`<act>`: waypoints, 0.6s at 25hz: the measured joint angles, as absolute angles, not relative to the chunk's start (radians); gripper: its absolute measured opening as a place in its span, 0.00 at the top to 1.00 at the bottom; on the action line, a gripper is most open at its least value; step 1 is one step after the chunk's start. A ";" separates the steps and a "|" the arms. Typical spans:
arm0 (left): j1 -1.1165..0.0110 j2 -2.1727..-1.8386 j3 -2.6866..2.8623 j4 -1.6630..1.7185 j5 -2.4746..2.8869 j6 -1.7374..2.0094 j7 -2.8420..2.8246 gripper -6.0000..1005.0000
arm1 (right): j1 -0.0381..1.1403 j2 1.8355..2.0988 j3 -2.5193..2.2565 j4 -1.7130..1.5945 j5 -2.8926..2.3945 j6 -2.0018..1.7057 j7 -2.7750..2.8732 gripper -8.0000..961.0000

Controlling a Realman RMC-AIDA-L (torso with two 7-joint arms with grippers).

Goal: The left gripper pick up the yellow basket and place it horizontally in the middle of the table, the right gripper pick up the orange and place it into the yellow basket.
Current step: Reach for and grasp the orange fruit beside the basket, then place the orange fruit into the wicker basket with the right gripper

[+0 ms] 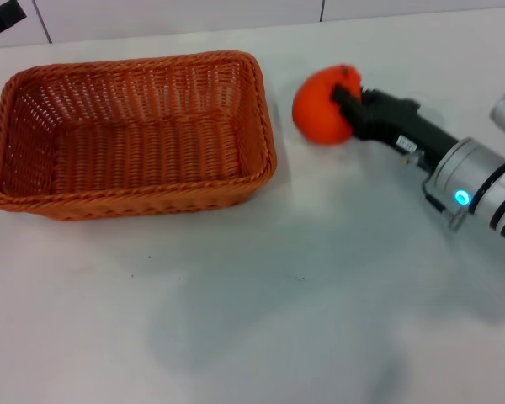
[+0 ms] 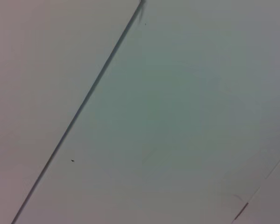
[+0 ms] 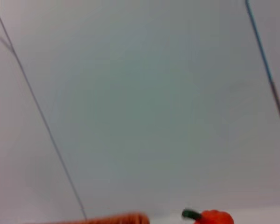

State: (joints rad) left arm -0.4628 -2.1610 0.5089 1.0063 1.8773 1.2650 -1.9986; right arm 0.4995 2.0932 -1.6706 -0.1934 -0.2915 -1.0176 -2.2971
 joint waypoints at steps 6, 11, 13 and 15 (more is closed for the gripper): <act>-0.459 -2.160 0.506 1.006 1.877 1.265 -1.996 0.11 | 0.488 2.088 -1.633 -0.279 -0.292 -1.049 -2.306 0.79; -0.457 -2.159 0.506 1.001 1.877 1.261 -1.990 0.11 | 0.525 2.087 -1.648 -0.329 -0.305 -1.041 -2.306 0.83; -0.457 -2.157 0.507 0.992 1.877 1.258 -1.987 0.11 | 0.559 2.089 -1.656 -0.333 -0.323 -1.035 -2.299 0.86; -0.457 -2.157 0.509 0.988 1.877 1.254 -1.980 0.11 | 0.589 2.092 -1.666 -0.336 -0.341 -1.029 -2.295 0.89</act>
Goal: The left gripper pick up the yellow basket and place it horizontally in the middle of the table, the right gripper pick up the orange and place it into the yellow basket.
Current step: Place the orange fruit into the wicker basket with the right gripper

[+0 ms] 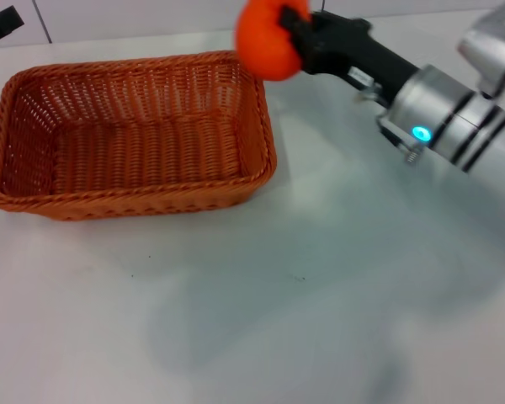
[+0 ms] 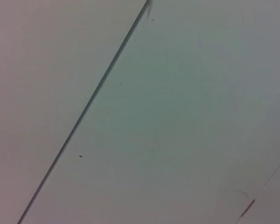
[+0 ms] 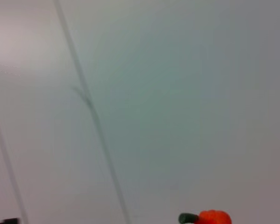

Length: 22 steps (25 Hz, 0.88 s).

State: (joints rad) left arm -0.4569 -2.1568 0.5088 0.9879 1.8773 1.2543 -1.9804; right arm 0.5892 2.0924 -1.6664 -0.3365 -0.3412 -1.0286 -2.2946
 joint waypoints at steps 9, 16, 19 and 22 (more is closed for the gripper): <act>-0.463 -2.156 0.512 0.983 1.882 1.223 -1.976 0.11 | 0.720 2.105 -1.752 -0.352 -0.432 -0.974 -2.211 0.92; -0.467 -2.154 0.507 0.988 1.880 1.167 -1.973 0.11 | 0.732 2.108 -1.762 -0.360 -0.493 -0.967 -2.131 0.93; -0.467 -2.149 0.499 0.992 1.879 1.114 -1.969 0.11 | 0.716 2.105 -1.769 -0.358 -0.498 -0.991 -2.112 0.92; -0.466 -2.141 0.489 0.994 1.878 1.070 -1.951 0.11 | 0.700 2.103 -1.770 -0.360 -0.506 -1.021 -2.116 0.91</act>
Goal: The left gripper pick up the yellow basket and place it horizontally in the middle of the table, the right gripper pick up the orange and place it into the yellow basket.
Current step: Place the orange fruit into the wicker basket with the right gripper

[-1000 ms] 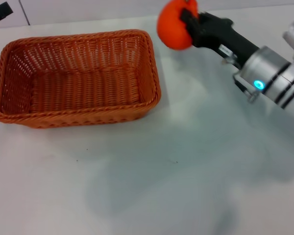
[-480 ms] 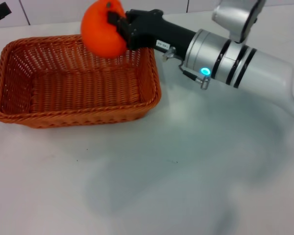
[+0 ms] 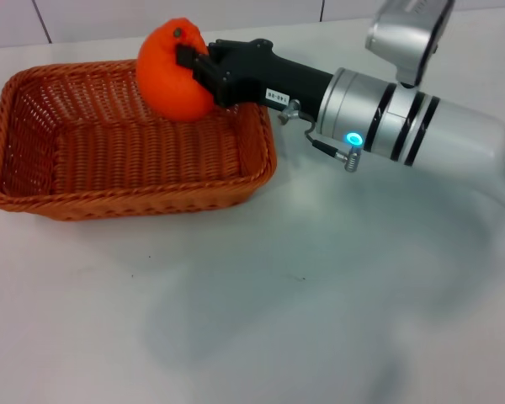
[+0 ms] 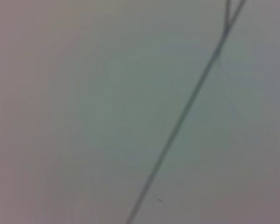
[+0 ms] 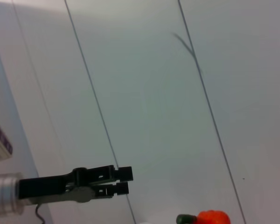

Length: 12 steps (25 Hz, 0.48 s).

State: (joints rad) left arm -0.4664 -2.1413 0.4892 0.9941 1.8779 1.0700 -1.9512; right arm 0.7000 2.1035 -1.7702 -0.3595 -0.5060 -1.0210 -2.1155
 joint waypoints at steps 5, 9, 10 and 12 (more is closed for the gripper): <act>-0.461 -2.132 0.469 0.994 1.876 0.994 -1.933 0.11 | 0.692 2.101 -1.768 -0.360 -0.506 -1.043 -2.117 0.82; -0.459 -2.128 0.452 0.985 1.873 0.956 -1.922 0.11 | 0.685 2.100 -1.765 -0.360 -0.506 -1.047 -2.119 0.63; -0.458 -2.128 0.449 0.983 1.867 0.947 -1.918 0.11 | 0.685 2.100 -1.765 -0.360 -0.506 -1.049 -2.119 0.61; -0.458 -2.128 0.446 0.981 1.865 0.940 -1.914 0.11 | 0.683 2.099 -1.765 -0.360 -0.506 -1.055 -2.119 0.56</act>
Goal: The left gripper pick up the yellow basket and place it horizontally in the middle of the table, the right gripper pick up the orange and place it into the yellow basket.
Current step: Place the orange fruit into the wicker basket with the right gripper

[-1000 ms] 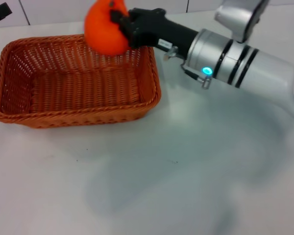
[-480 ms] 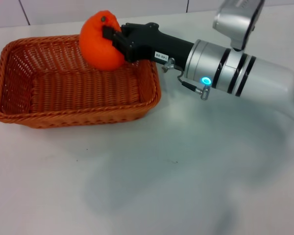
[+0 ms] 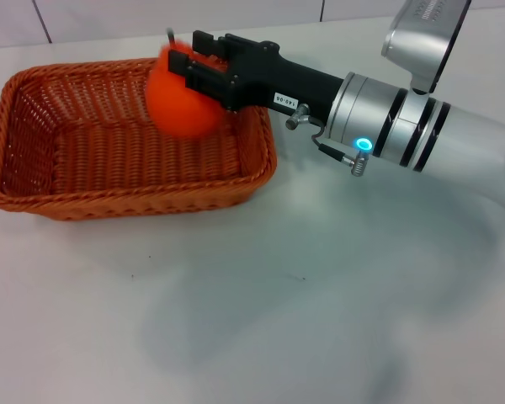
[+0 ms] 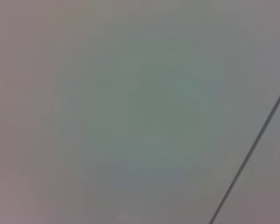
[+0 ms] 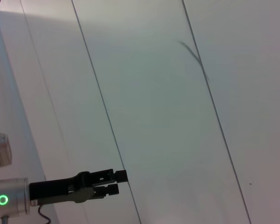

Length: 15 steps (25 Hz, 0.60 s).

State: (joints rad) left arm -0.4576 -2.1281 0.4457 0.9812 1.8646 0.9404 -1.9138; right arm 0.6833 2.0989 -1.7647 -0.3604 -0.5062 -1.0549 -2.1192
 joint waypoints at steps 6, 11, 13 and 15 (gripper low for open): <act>-0.456 -2.128 0.438 0.980 1.862 0.933 -1.910 0.11 | 0.683 2.098 -1.758 -0.361 -0.500 -1.055 -2.124 0.43; -0.450 -2.134 0.438 0.980 1.862 0.931 -1.900 0.11 | 0.676 2.099 -1.734 -0.360 -0.466 -1.046 -2.150 0.18; -0.448 -2.142 0.438 0.980 1.862 0.931 -1.875 0.11 | 0.664 2.099 -1.711 -0.354 -0.425 -1.044 -2.242 0.13; -0.447 -2.148 0.438 0.980 1.862 0.930 -1.858 0.11 | 0.650 2.101 -1.695 -0.349 -0.377 -1.040 -2.387 0.07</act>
State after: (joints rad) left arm -0.4470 -2.1480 0.4377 0.9801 1.8616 0.9303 -1.8583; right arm 0.6503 2.1006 -1.6948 -0.3489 -0.3773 -1.0404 -2.3867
